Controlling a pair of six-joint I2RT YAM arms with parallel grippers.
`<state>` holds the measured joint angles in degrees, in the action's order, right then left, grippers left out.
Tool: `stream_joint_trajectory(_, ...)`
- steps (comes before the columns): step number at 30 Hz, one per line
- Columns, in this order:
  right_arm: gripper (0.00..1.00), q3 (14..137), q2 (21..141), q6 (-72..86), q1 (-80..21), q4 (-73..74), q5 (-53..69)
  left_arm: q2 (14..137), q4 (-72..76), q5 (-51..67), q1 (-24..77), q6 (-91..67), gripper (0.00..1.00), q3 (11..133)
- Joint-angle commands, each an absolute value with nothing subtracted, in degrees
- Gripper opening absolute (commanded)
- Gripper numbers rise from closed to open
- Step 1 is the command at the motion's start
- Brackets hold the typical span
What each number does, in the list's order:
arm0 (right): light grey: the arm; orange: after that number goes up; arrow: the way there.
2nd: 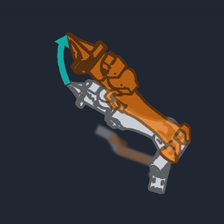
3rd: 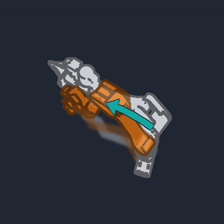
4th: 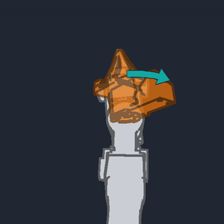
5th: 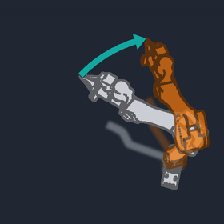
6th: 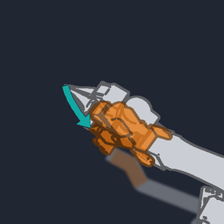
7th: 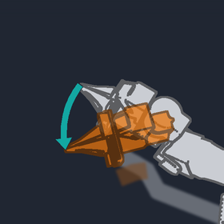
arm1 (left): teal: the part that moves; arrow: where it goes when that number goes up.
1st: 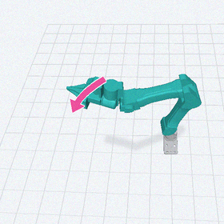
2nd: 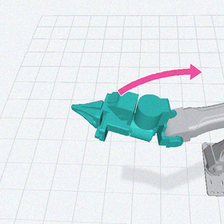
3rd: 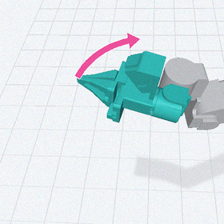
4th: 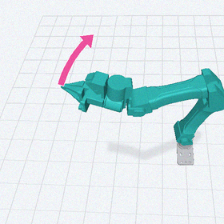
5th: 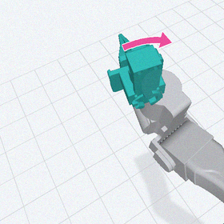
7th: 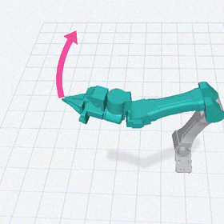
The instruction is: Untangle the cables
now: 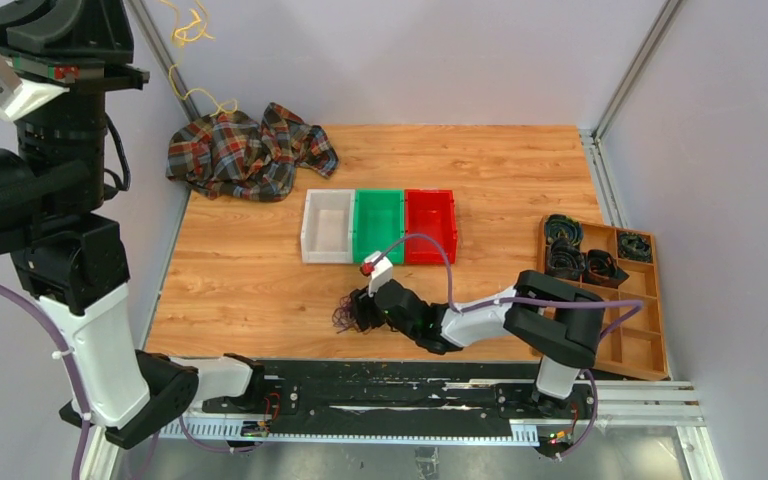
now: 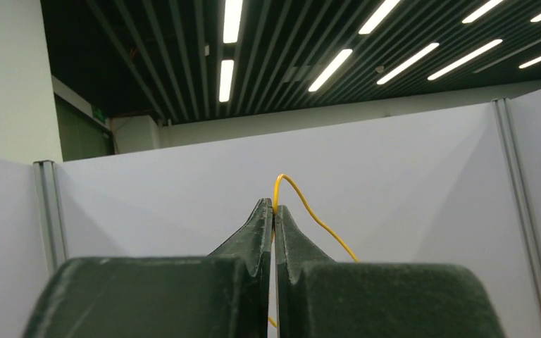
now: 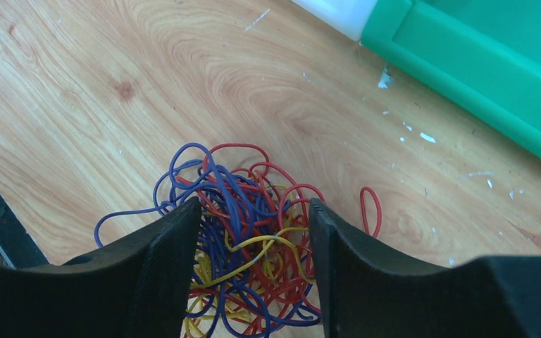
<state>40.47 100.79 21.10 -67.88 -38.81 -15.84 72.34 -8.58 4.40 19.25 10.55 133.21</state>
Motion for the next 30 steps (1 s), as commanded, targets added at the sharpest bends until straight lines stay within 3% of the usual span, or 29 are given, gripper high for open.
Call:
stream_joint_trajectory(1,0.61,37.9,97.7,22.5,-68.2,-37.1,-16.2,74.2,-7.8,3.5,19.3,9.9,0.0,135.8)
stream_joint_trajectory(6,0.83,43.4,87.9,18.8,-68.2,-28.6,-15.7,69.4,-9.9,7.9,19.3,5.3,0.0,125.3)
stream_joint_trajectory(12,0.85,51.5,77.2,13.3,-68.2,-22.7,-14.5,65.0,-16.3,17.7,19.4,-3.2,0.0,115.0)
stream_joint_trajectory(18,0.83,59.8,74.8,10.2,-66.5,-19.2,-11.6,62.4,-15.3,26.4,19.3,-15.0,0.0,102.5)
stream_joint_trajectory(25,0.66,58.0,72.9,16.9,-58.6,-18.9,-11.4,66.3,-13.1,32.2,19.4,-22.0,0.0,99.4)
stream_joint_trajectory(28,0.51,54.5,70.9,19.3,-54.9,-19.8,-11.4,68.4,-12.7,32.4,19.7,-23.2,0.0,99.7)
stream_joint_trajectory(30,0.33,53.3,69.8,20.4,-52.4,-19.6,-11.0,69.7,-12.5,32.5,20.4,-23.7,0.0,99.8)
